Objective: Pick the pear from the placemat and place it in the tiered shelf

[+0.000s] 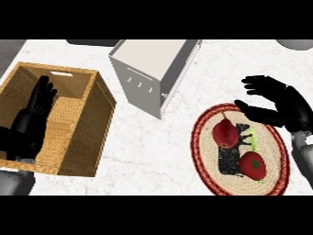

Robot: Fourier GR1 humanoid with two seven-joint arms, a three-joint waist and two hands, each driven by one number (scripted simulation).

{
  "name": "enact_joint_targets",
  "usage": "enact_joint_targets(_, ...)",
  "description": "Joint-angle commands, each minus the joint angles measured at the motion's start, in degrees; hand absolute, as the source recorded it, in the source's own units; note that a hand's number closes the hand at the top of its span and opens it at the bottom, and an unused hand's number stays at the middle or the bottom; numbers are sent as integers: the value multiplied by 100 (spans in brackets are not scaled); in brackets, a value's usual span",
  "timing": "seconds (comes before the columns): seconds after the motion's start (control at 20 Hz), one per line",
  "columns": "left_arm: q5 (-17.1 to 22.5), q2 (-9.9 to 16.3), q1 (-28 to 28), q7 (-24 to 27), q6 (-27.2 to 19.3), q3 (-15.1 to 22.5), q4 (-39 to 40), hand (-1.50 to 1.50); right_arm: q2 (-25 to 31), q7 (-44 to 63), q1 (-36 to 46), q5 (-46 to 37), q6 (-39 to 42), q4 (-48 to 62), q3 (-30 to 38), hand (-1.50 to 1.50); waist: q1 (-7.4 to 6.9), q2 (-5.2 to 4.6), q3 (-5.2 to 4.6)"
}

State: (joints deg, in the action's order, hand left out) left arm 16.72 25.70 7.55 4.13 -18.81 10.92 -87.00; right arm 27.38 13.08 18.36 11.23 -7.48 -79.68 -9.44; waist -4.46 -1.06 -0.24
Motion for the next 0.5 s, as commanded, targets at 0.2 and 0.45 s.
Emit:
enact_joint_targets(0.2, -7, -16, -70, -974, -295, -27, -663, 0, -430, 1548, 2162, 87, 637, 1065, -231, -150, 255, 102, 26)
enact_joint_targets(0.45, -150, -159, -88, -847, -363, 113, -656, 0, -83, 2590, 2829, -11, 1988, 1109, -1030, -150, 217, 113, 14)
